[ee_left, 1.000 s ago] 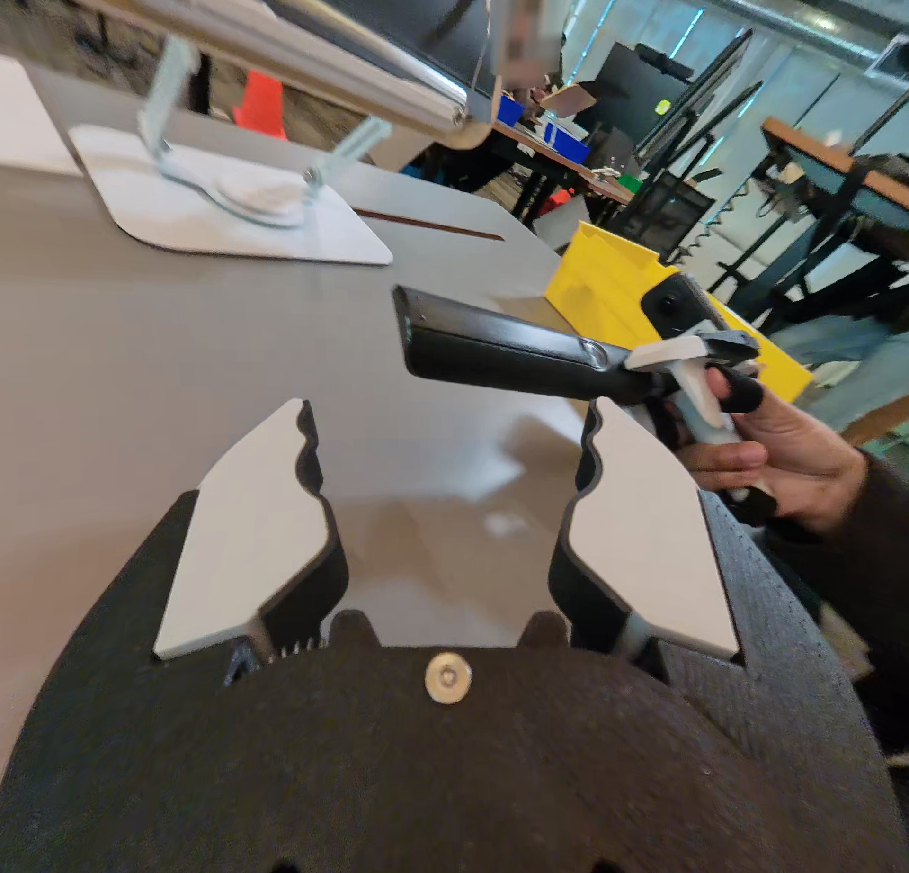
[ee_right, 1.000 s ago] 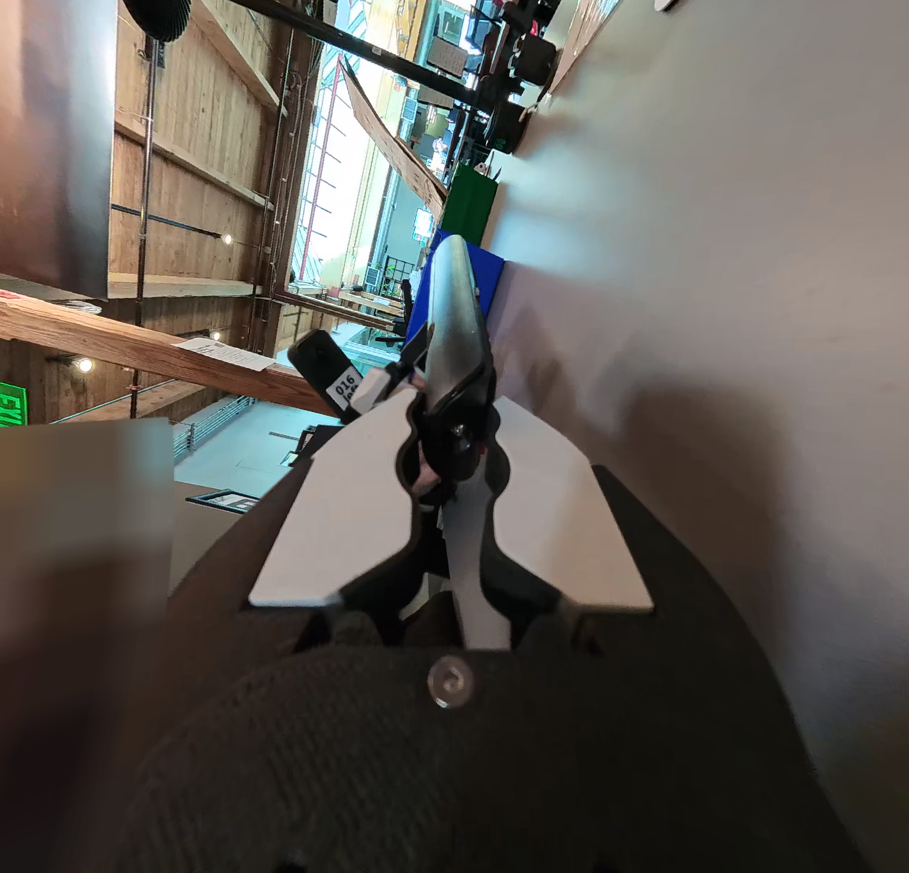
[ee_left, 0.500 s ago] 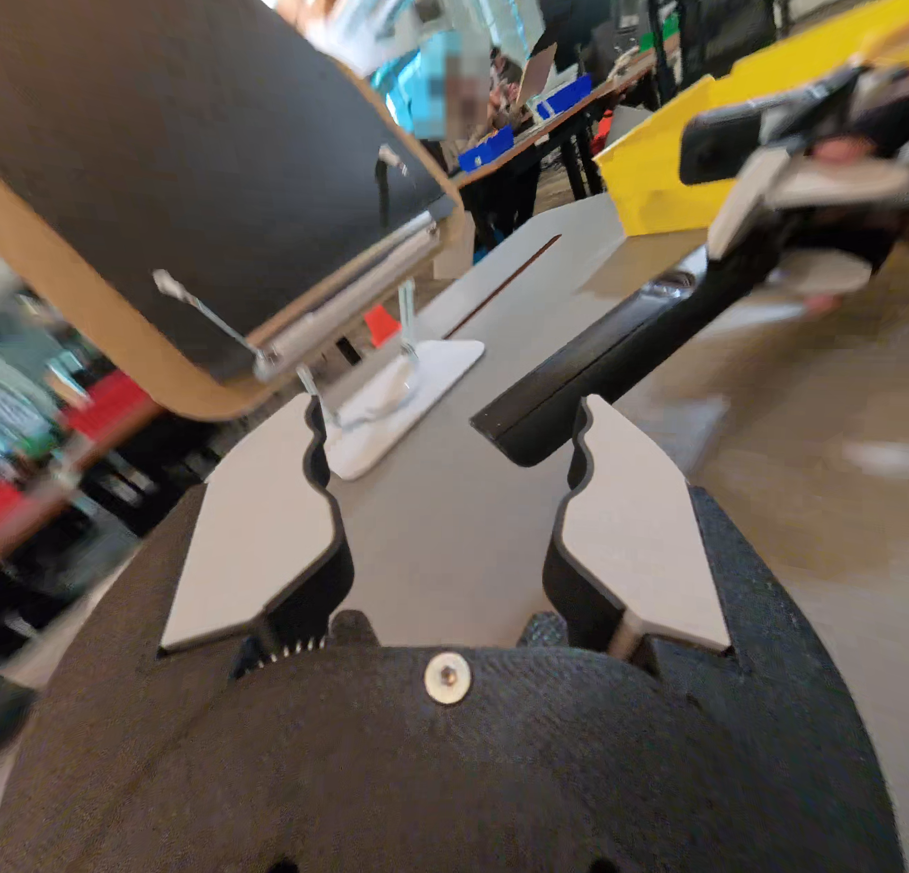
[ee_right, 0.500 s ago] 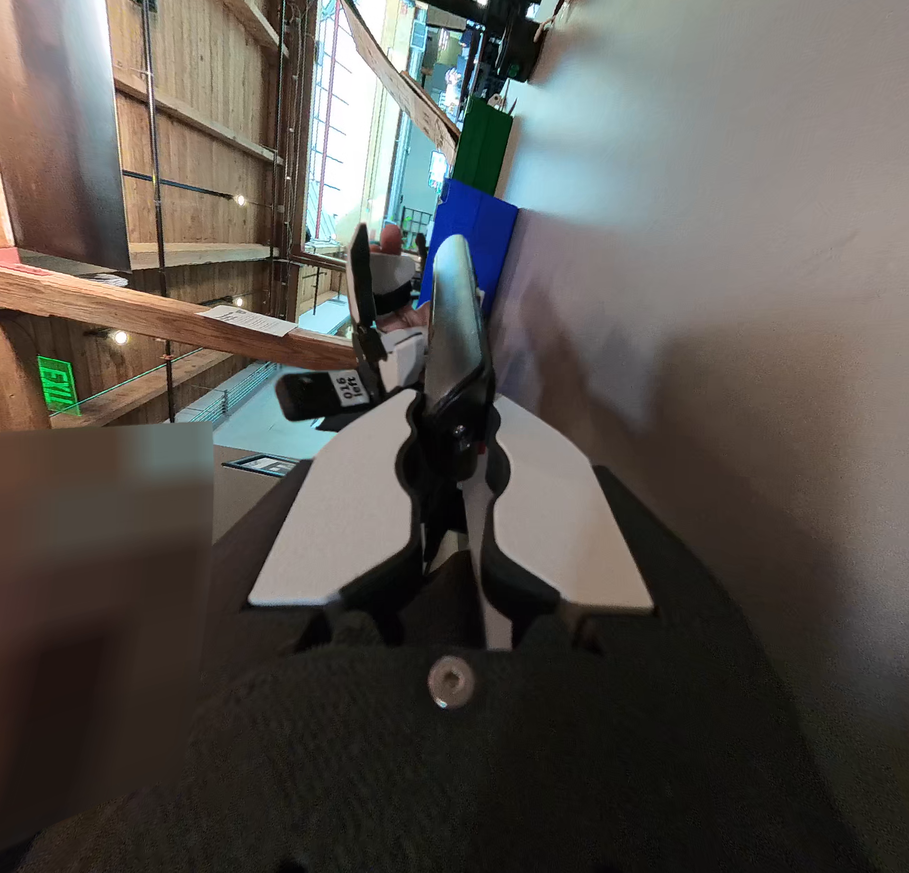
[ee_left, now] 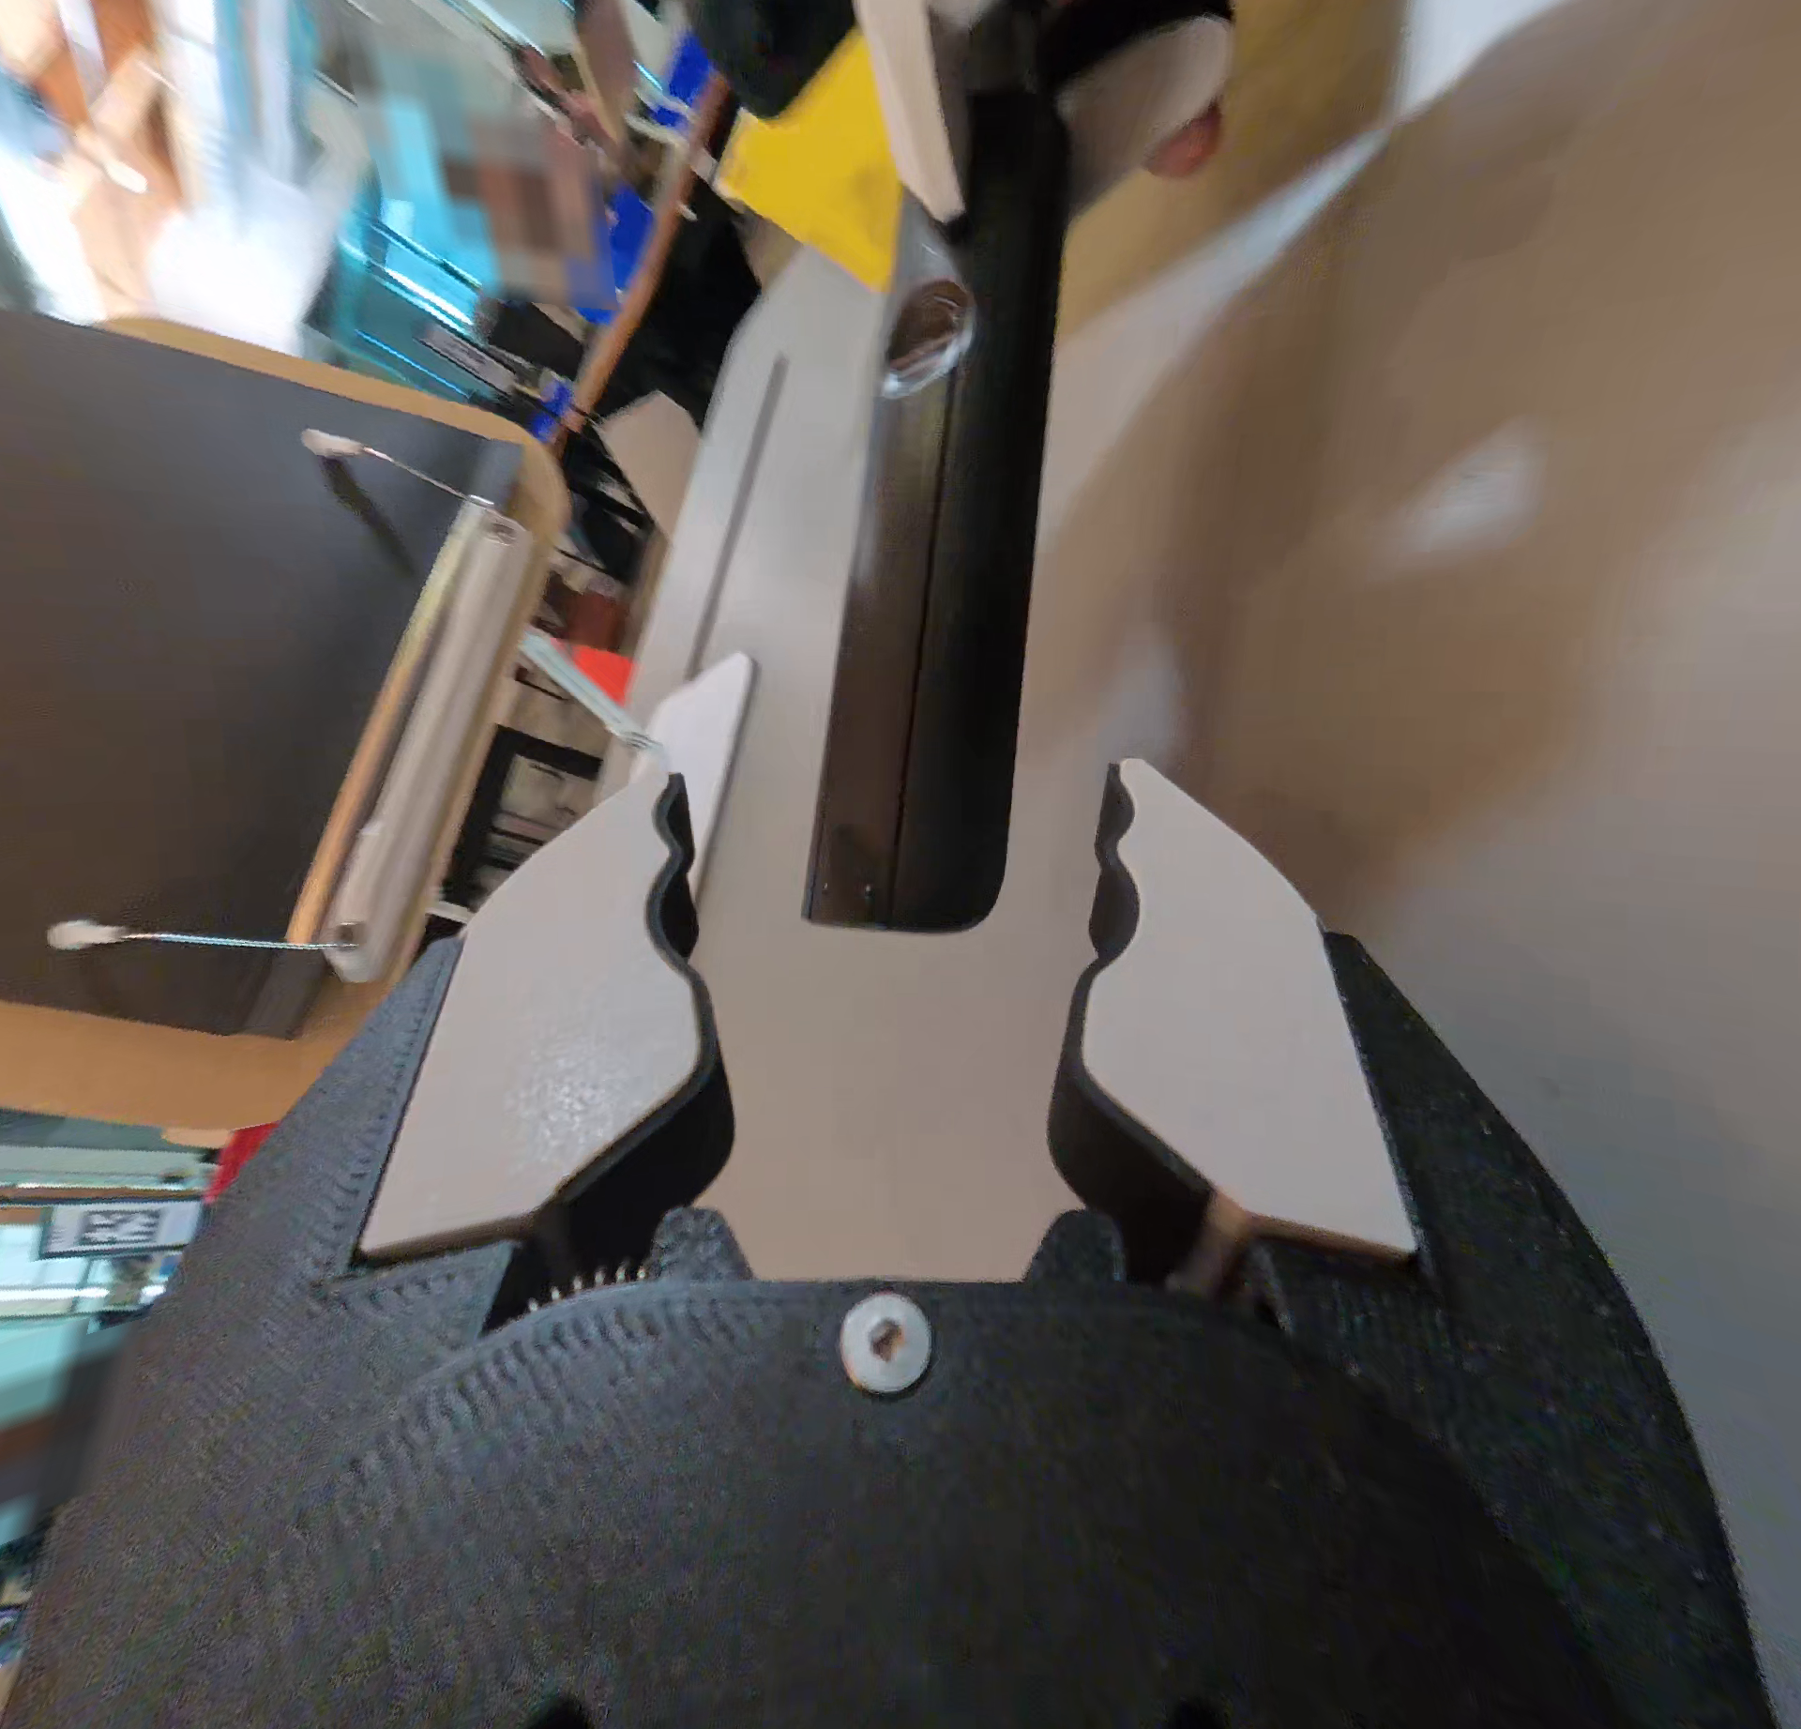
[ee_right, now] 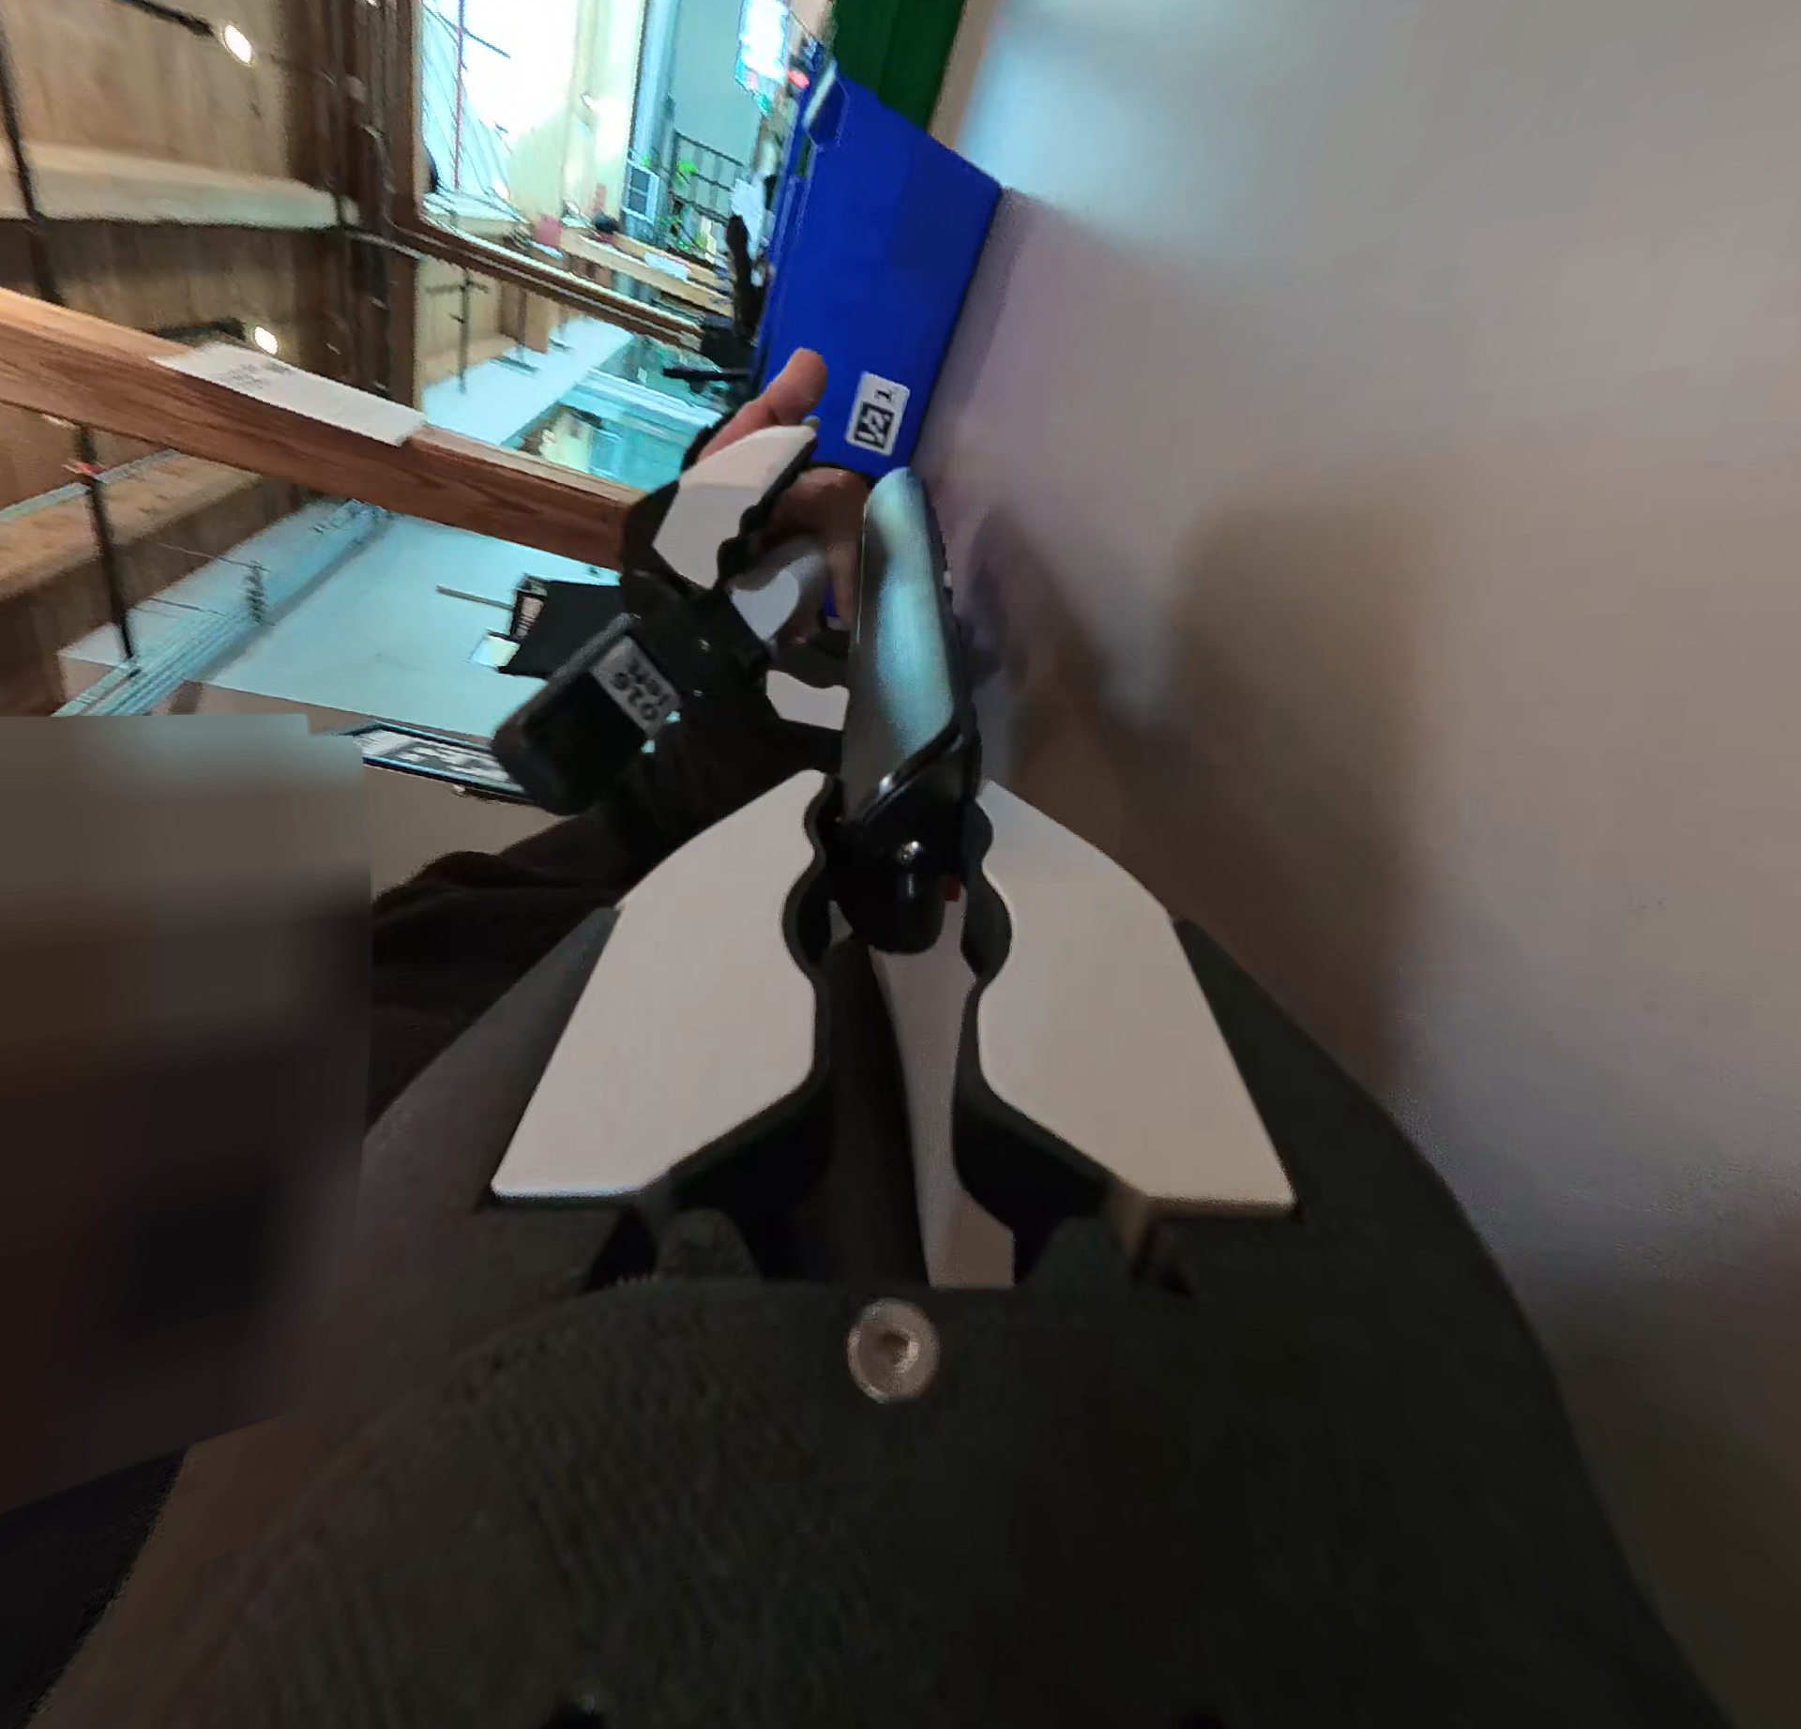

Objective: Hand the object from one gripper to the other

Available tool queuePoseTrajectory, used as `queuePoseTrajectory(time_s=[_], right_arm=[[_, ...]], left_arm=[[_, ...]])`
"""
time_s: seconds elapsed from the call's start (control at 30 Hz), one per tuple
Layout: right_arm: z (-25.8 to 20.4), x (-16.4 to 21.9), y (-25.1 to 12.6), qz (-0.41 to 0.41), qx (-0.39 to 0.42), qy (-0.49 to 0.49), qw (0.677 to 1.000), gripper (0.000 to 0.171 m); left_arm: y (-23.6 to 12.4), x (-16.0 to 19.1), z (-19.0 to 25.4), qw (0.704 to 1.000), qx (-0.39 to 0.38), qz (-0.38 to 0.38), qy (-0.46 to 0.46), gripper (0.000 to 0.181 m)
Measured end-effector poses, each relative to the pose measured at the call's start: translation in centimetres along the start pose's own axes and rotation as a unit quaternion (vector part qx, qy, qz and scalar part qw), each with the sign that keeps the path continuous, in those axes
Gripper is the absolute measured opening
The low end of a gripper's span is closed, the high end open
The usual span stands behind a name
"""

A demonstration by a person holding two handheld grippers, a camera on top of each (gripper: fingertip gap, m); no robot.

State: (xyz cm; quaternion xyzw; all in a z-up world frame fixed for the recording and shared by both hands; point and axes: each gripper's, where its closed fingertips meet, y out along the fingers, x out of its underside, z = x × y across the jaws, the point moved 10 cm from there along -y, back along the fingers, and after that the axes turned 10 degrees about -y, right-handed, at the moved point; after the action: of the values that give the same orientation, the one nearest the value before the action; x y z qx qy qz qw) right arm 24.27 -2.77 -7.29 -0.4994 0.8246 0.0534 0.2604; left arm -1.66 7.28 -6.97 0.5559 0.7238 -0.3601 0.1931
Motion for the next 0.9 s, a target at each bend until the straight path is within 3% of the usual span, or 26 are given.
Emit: queuePoseTrajectory(time_s=[0.07, 0.13, 0.23, 0.47, 0.77, 0.9], right_arm=[[-0.5, 0.1, 0.3, -0.02, 0.024, -0.019, 0.999, 0.023], [-1.0, 0.1, 0.7, -0.037, 0.043, -0.036, 0.998, 0.024], [-1.6, 0.2, 1.3, -0.054, 0.054, -0.051, 0.996, 0.023], [-2.8, 0.6, 2.3, -0.09, 0.07, -0.09, 0.989, 0.023], [-3.9, 0.2, 2.1, -0.054, 0.052, -0.115, 0.991, 0.026], [-4.8, -0.3, 1.5, -0.005, 0.029, -0.131, 0.991, 0.045]], left_arm=[[0.3, -0.6, 0.3, 0.999, 0.019, -0.051, -0.003, 0.082], [0.3, -1.3, 0.4, 0.995, 0.031, -0.094, 0.014, 0.068], [0.5, -1.9, 1.0, 0.99, 0.043, -0.135, 0.013, 0.061], [1.0, -1.6, 2.3, 0.975, 0.095, -0.2, -0.006, 0.064], [0.9, -1.9, 2.0, 0.977, 0.091, -0.189, -0.039, 0.055], [0.8, -2.0, 1.3, 0.981, 0.076, -0.168, -0.068, 0.053]])
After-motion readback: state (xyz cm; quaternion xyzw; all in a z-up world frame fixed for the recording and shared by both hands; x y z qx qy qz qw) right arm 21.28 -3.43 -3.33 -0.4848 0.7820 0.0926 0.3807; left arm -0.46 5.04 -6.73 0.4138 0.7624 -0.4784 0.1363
